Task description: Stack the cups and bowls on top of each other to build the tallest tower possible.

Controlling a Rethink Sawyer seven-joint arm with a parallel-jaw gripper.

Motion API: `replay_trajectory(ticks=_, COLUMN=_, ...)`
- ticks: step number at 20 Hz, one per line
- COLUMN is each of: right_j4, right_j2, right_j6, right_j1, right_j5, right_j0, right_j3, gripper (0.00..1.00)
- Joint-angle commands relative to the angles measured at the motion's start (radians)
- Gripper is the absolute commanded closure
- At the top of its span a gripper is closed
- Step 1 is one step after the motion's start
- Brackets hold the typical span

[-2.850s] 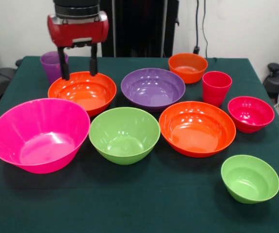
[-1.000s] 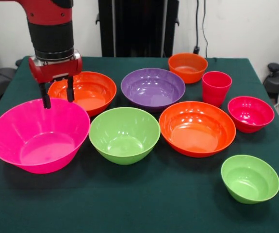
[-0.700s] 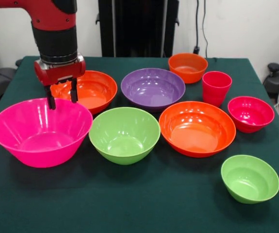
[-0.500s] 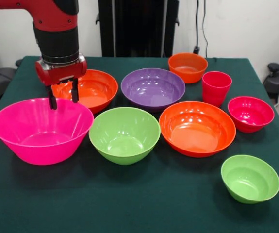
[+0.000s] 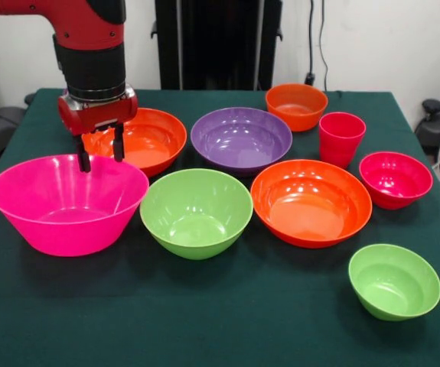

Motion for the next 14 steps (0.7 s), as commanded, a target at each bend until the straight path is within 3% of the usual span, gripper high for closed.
replay_trajectory(ticks=1, right_j4=-0.078, right_j2=0.035, right_j6=-0.276, right_j1=0.034, right_j5=0.021, right_j0=0.026, right_j3=0.048, gripper=0.0)
replay_trajectory(ticks=8, right_j4=-0.069, right_j2=0.037, right_j6=-0.287, right_j1=0.019, right_j5=0.045, right_j0=0.033, right_j3=0.048, gripper=0.0)
replay_trajectory(ticks=14, right_j4=-0.005, right_j2=0.064, right_j6=-0.311, right_j1=-0.034, right_j5=0.114, right_j0=0.029, right_j3=0.06, gripper=0.0)
